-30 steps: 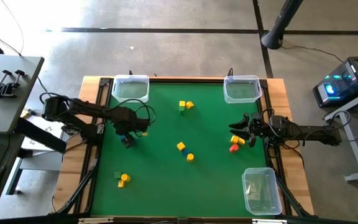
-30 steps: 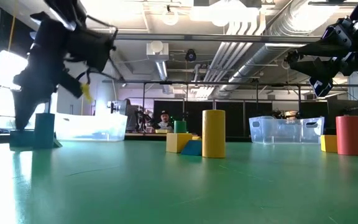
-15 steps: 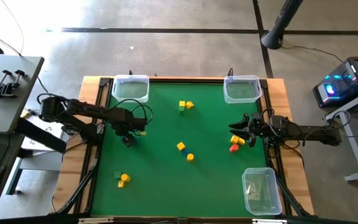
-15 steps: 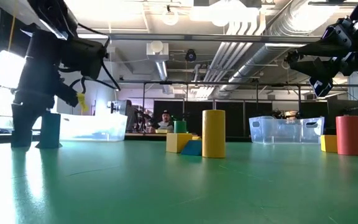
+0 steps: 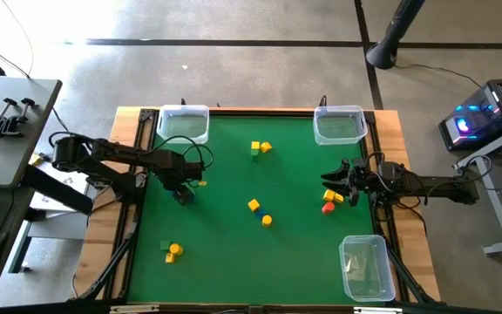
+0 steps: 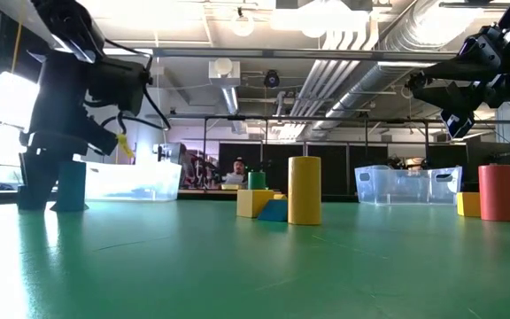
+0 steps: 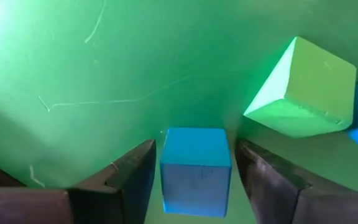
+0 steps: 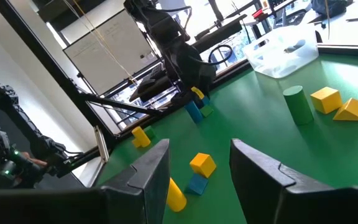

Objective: Sort blocks by size
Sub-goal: Put the blue cube block into the top left transparent bin

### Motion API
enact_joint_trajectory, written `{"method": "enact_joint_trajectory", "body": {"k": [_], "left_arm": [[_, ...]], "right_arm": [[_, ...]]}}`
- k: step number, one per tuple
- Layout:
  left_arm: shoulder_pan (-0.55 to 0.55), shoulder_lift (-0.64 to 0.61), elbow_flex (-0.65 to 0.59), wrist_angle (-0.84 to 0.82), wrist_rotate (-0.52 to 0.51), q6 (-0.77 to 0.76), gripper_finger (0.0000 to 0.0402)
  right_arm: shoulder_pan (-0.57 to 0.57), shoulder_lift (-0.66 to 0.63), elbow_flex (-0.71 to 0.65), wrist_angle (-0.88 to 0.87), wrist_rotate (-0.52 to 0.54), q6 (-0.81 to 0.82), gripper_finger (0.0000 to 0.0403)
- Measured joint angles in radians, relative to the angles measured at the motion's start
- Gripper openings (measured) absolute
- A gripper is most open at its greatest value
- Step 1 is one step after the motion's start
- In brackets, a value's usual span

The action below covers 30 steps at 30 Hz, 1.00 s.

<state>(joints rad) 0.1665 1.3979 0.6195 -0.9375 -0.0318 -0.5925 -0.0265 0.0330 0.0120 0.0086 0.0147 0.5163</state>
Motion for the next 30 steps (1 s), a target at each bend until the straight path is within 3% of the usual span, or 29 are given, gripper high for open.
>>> {"method": "enact_joint_trajectory", "body": {"k": [12, 23, 30], "left_arm": [[0.001, 0.004, 0.018, -0.055, -0.008, 0.053, 0.0097], [0.095, 0.003, 0.266, -0.304, -0.171, 0.155, 0.0099], [0.195, 0.003, 0.465, -0.352, -0.335, 0.243, 0.0102]], "right_arm": [[0.000, 0.000, 0.000, 0.000, 0.000, 0.000, 0.0156], [0.000, 0.000, 0.000, 0.000, 0.000, 0.000, 0.0156], [0.000, 0.000, 0.000, 0.000, 0.000, 0.000, 0.0156]]}}
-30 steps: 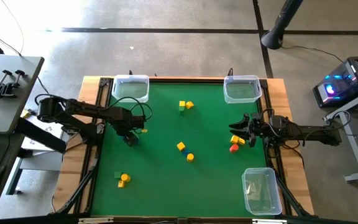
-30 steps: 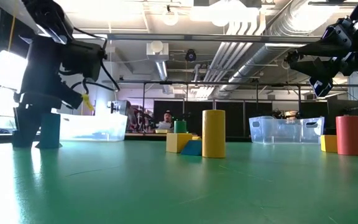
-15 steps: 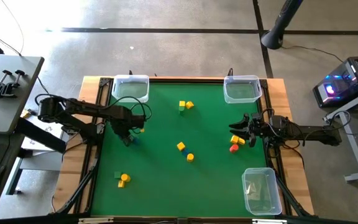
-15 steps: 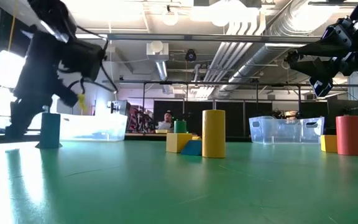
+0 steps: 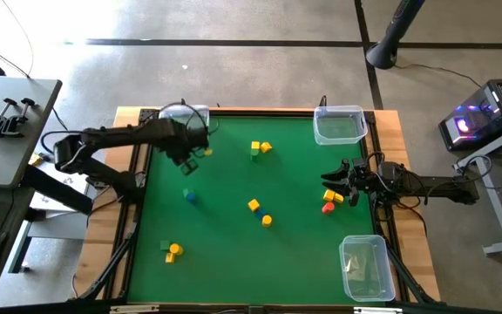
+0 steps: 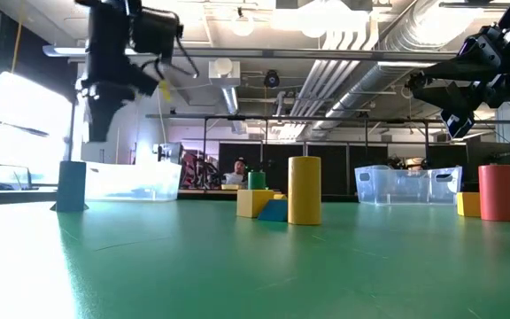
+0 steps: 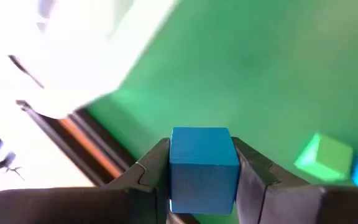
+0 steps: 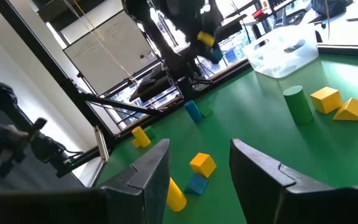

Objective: Sort blocks by size
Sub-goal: Put the blue cube block into the top left transparent bin

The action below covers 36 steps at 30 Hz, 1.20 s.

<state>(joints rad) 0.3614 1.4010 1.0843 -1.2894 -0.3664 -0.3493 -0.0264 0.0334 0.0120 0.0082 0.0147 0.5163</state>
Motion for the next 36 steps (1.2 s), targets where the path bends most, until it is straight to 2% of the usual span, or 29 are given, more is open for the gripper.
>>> {"method": "enact_joint_trajectory", "body": {"k": [4, 8, 15, 19, 30, 36], "left_arm": [[0.085, -0.001, 0.074, 0.033, -0.040, 0.060, 0.0103], [0.195, -0.001, 0.089, 0.125, -0.037, 0.117, 0.0104], [0.385, 0.055, 0.089, 0.318, 0.051, 0.172, 0.0103], [0.460, 0.125, 0.089, 0.375, 0.093, 0.195, 0.0103], [0.565, 0.386, 0.089, 0.406, 0.103, 0.221, 0.0103], [0.577, 0.453, 0.089, 0.437, 0.113, 0.246, 0.0107]], "right_arm": [[0.000, 0.000, 0.000, 0.000, 0.000, 0.000, 0.0156], [0.000, 0.000, 0.000, 0.000, 0.000, 0.000, 0.0156], [0.000, 0.000, 0.000, 0.000, 0.000, 0.000, 0.0156], [0.000, 0.000, 0.000, 0.000, 0.000, 0.000, 0.0156], [0.000, 0.000, 0.000, 0.000, 0.000, 0.000, 0.0156], [0.000, 0.000, 0.000, 0.000, 0.000, 0.000, 0.0156]]}}
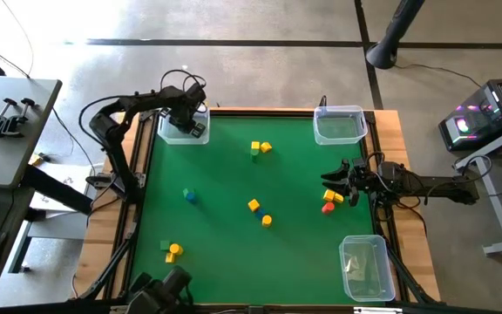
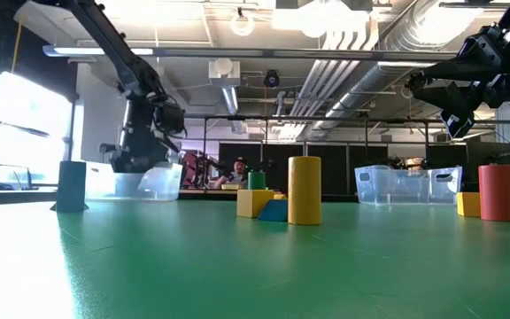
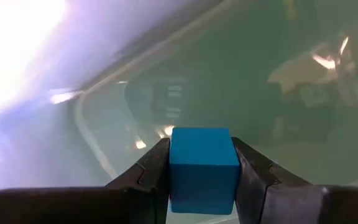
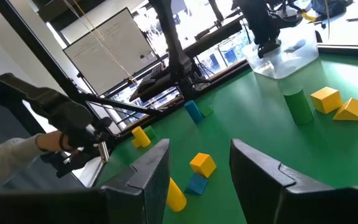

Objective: Sort blocks by size
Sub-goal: Put the blue cube block into the top left transparent bin, then put the green cylindrical block into the top right transparent bin

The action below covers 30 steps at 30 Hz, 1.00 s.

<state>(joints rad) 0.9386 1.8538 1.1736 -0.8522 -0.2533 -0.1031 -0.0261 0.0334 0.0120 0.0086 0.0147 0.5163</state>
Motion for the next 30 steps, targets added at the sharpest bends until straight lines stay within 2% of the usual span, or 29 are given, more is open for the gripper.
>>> {"method": "enact_joint_trajectory", "body": {"k": [21, 30], "left_arm": [[-0.001, -0.005, 0.000, 0.022, 0.012, 0.085, 0.0174], [-0.001, -0.153, 0.000, 0.044, 0.008, 0.114, 0.0214]], "right_arm": [[0.000, 0.000, 0.000, 0.000, 0.000, 0.000, 0.0156], [0.000, 0.000, 0.000, 0.000, 0.000, 0.000, 0.0156]]}}
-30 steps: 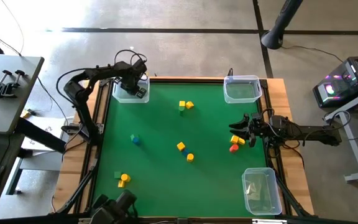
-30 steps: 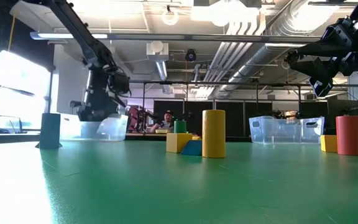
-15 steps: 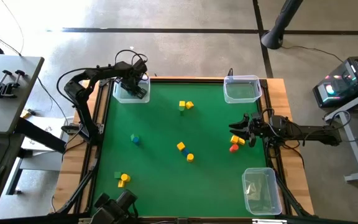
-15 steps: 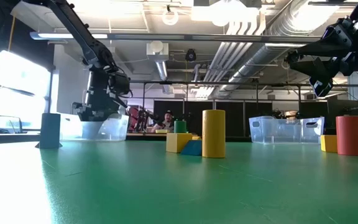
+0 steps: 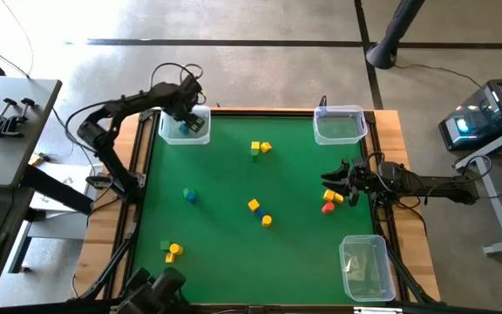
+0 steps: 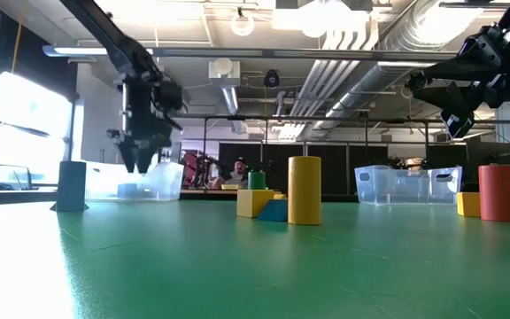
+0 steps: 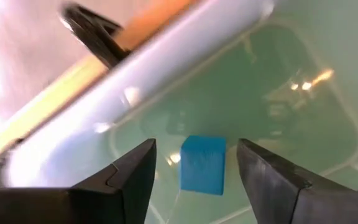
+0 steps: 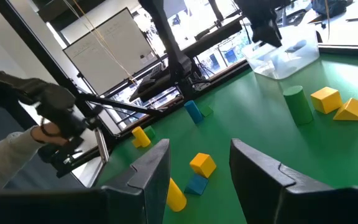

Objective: Sort blocks by size
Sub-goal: Put the green cylindrical block into the top right transparent bin

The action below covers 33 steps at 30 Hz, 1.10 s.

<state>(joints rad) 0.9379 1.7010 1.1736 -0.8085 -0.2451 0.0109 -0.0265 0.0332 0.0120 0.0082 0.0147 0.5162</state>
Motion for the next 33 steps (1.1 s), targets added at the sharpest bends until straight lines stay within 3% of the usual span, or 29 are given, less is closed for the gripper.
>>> {"method": "enact_joint_trajectory", "body": {"k": [3, 9, 13, 16, 24, 33], "left_arm": [[-0.009, -0.080, 0.000, 0.000, 0.021, 0.001, 0.0219], [-0.076, -0.252, 0.000, 0.029, 0.213, 0.068, 0.0220], [-0.198, -0.332, 0.001, 0.116, 0.335, 0.158, 0.0220], [-0.326, -0.356, 0.001, 0.192, 0.341, 0.243, 0.0220], [-0.608, -0.300, 0.001, 0.377, 0.335, 0.331, 0.0220], [-0.716, -0.062, 0.000, 0.572, 0.321, 0.274, 0.0221]], "right_arm": [[0.000, 0.000, 0.000, 0.000, 0.000, 0.000, 0.0156], [0.000, 0.000, 0.000, 0.000, 0.000, 0.000, 0.0156], [0.000, 0.000, 0.000, 0.000, 0.000, 0.000, 0.0156], [0.000, 0.000, 0.000, 0.000, 0.000, 0.000, 0.0156], [0.000, 0.000, 0.000, 0.000, 0.000, 0.000, 0.0156], [0.000, 0.000, 0.000, 0.000, 0.000, 0.000, 0.0156]]}}
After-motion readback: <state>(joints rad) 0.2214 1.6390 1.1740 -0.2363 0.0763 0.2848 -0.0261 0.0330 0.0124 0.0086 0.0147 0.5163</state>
